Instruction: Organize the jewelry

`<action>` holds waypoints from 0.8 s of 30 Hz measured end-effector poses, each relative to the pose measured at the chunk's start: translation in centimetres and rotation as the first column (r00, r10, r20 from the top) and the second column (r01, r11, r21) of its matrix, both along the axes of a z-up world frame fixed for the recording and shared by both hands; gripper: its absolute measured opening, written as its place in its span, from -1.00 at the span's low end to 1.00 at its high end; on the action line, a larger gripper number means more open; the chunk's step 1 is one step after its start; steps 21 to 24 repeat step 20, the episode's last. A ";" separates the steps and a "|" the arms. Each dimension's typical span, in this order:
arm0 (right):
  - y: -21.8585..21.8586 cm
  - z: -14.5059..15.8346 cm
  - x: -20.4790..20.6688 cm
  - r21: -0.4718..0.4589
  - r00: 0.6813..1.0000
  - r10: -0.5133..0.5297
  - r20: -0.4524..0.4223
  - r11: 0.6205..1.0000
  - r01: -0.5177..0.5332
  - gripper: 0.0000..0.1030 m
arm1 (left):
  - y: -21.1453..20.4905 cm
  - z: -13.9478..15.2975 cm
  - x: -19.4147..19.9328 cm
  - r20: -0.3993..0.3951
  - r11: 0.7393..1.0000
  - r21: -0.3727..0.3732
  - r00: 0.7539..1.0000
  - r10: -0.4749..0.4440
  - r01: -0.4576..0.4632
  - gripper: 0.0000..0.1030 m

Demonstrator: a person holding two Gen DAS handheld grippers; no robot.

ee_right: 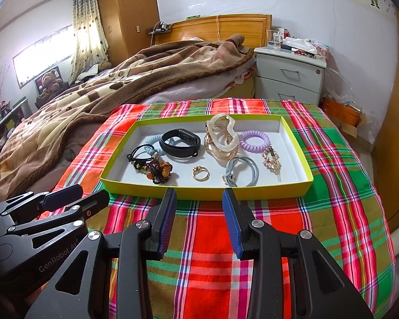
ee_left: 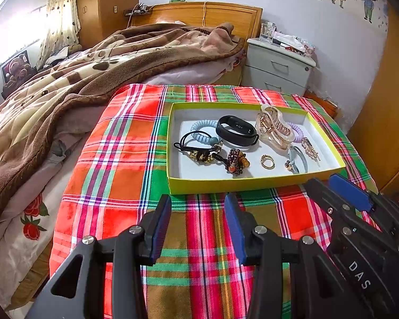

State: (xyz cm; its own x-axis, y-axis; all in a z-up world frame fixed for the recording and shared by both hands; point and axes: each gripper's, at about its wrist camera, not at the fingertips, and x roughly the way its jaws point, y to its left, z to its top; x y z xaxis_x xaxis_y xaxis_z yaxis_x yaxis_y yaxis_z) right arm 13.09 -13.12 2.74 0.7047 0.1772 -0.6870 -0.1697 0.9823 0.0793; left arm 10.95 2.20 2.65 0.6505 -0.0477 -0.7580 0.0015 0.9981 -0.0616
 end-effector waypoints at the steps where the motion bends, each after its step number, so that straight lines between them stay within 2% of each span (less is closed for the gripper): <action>1: 0.0 0.0 0.1 0.000 1.000 0.000 0.000 1.000 0.000 -0.29 | 0.0 0.0 0.0 0.001 1.000 0.001 1.000 0.001 -0.001 -0.16; 24: 0.0 -0.1 0.0 0.005 1.000 -0.003 0.000 1.000 0.003 -0.28 | 0.5 -0.3 0.1 -0.008 0.999 -0.002 0.999 0.036 -0.036 -0.16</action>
